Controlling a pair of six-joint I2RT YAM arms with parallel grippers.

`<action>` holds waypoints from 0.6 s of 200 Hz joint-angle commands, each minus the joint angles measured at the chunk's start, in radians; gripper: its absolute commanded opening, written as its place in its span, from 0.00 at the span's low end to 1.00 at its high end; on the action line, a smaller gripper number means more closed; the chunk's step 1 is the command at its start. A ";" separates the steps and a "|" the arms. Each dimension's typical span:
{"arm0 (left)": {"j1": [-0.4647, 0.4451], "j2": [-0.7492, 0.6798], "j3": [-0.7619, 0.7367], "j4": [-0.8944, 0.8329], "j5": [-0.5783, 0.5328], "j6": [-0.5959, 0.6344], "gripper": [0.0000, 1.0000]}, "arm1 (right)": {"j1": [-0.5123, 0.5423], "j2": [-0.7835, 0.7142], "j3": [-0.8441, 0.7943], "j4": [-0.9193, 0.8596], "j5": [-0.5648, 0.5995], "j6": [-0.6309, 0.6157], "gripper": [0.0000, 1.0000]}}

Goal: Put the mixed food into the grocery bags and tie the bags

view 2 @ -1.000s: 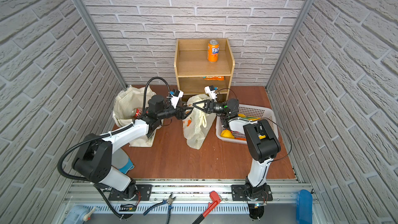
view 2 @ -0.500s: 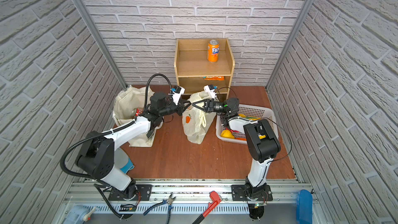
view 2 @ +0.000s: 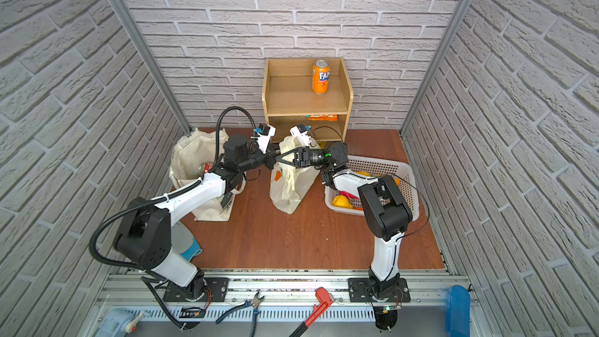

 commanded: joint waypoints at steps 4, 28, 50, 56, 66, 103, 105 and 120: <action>-0.007 -0.054 -0.054 0.059 0.000 -0.002 0.00 | -0.002 -0.001 0.026 0.053 -0.003 0.006 0.41; -0.004 -0.072 -0.072 0.063 -0.031 0.005 0.00 | -0.019 -0.010 0.009 0.053 0.006 0.020 0.48; -0.002 -0.088 -0.084 0.066 -0.053 0.016 0.00 | -0.038 -0.021 -0.024 0.053 0.017 0.021 0.51; -0.002 -0.093 -0.089 0.069 -0.062 0.019 0.00 | -0.043 -0.023 -0.030 0.053 0.018 0.021 0.52; -0.002 -0.102 -0.096 0.072 -0.082 0.024 0.00 | -0.050 -0.023 -0.042 0.053 0.020 0.019 0.52; 0.006 -0.135 -0.117 0.080 -0.118 0.037 0.00 | -0.080 -0.020 -0.076 0.053 0.020 0.011 0.52; 0.005 -0.137 -0.119 0.080 -0.117 0.037 0.00 | -0.081 -0.019 -0.077 0.053 0.020 0.011 0.53; 0.008 -0.144 -0.121 0.074 -0.115 0.043 0.00 | -0.092 -0.021 -0.082 0.053 0.018 0.008 0.53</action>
